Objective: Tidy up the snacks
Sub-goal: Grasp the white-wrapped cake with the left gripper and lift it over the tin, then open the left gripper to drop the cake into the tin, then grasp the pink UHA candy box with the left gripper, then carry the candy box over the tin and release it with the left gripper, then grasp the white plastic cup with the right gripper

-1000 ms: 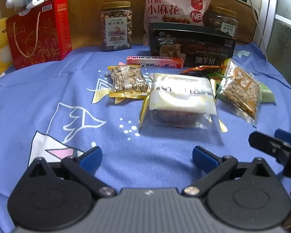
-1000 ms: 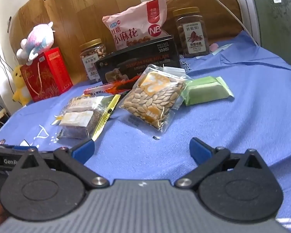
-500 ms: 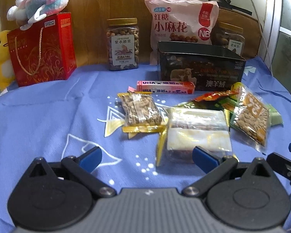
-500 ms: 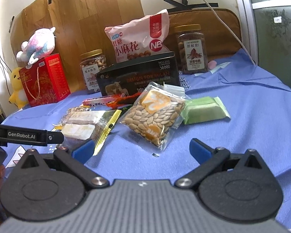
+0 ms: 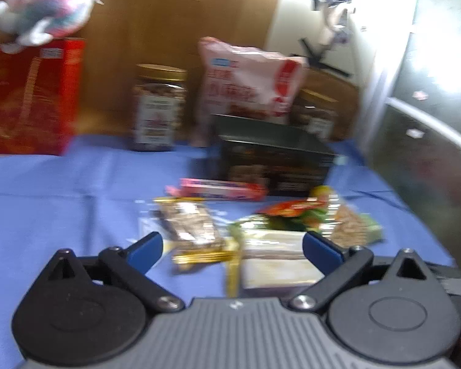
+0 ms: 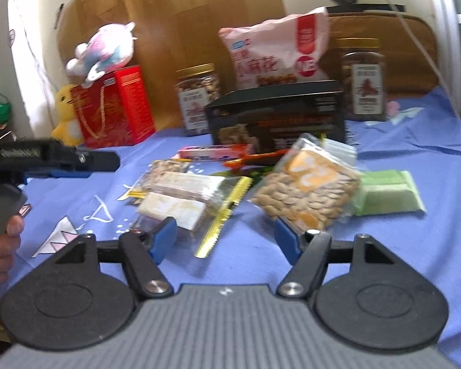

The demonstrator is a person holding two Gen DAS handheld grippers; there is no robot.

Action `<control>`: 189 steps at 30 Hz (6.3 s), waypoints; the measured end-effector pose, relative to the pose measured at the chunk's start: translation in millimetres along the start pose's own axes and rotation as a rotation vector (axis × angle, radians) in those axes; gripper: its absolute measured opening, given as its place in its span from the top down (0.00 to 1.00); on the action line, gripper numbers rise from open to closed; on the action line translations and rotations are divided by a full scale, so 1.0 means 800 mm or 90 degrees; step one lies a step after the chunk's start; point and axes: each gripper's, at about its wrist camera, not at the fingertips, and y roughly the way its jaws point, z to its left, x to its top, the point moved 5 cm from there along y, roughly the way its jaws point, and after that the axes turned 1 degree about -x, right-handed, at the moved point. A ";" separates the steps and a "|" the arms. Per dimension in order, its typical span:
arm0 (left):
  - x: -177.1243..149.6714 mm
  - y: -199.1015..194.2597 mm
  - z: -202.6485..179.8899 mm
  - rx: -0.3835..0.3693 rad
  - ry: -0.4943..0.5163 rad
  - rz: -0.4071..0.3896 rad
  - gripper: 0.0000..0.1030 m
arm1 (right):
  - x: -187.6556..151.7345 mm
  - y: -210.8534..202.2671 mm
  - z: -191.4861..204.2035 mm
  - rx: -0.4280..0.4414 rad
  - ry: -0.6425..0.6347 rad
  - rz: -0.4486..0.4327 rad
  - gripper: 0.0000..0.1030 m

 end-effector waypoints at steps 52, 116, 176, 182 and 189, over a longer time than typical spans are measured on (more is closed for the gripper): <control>0.134 0.139 0.035 -0.007 -0.079 0.000 0.50 | 0.124 0.119 -0.095 0.074 -0.019 -0.047 0.61; -0.011 0.012 0.025 0.046 -0.096 0.053 0.58 | -0.002 0.066 0.061 0.099 -0.178 0.043 0.54; 0.050 0.120 -0.070 -0.095 -0.048 0.108 0.50 | 0.058 0.078 -0.148 -0.020 0.093 -0.021 0.53; 0.057 0.094 -0.028 -0.102 -0.117 0.072 0.42 | 0.063 0.044 -0.067 0.045 -0.034 -0.072 0.53; 0.032 0.081 0.001 -0.100 -0.157 0.088 0.42 | 0.046 0.074 -0.008 0.138 -0.079 0.025 0.53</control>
